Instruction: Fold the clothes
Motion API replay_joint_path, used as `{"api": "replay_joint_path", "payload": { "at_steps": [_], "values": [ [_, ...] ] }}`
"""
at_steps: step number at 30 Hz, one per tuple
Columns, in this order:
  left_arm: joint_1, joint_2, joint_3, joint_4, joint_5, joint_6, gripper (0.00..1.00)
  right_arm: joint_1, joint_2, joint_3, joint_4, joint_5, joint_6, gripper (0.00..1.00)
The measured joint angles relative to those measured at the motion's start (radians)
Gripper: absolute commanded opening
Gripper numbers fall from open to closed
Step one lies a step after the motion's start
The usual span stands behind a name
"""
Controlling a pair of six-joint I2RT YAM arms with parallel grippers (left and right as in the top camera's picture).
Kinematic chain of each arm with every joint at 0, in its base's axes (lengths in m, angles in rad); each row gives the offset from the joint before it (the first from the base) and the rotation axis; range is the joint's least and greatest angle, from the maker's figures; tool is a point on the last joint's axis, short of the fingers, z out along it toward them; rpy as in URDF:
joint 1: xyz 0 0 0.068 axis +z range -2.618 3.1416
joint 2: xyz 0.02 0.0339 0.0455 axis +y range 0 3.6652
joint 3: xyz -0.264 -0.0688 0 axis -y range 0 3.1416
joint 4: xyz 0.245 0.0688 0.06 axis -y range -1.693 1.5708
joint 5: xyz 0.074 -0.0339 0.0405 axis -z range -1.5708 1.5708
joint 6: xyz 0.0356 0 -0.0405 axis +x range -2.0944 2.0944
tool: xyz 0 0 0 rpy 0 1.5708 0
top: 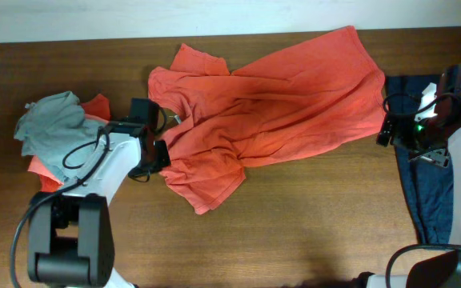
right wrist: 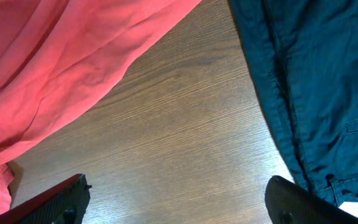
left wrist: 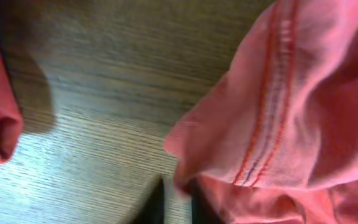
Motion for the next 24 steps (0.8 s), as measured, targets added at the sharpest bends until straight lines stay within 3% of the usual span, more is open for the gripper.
{"api": "replay_joint_path", "payload": {
  "at_steps": [3,6,12,18,20,22,24],
  "values": [
    [0.000,0.009,0.000,0.002,0.000,0.002,0.48,0.000,0.000,0.000,0.000,0.000,0.000,0.95],
    [0.000,0.009,0.000,-0.008,0.000,0.002,0.53,0.000,0.000,0.000,0.000,0.000,0.000,0.95],
    [0.000,0.009,-0.003,-0.033,0.018,0.002,0.54,0.000,0.000,0.000,0.000,0.000,0.000,0.95],
    [0.000,0.010,-0.097,0.147,0.143,0.001,0.55,0.000,0.000,0.000,0.001,0.000,0.000,0.95],
    [0.000,0.009,-0.120,0.201,0.174,0.001,0.43,0.000,0.000,0.000,0.000,0.000,0.000,0.95],
    [0.000,0.009,-0.126,0.238,0.196,0.000,0.12,0.000,0.000,0.000,0.000,0.000,0.001,0.95],
    [0.000,0.009,-0.132,0.250,0.224,0.002,0.00,0.000,0.000,0.000,0.000,0.000,0.000,0.95]
  ]
}}
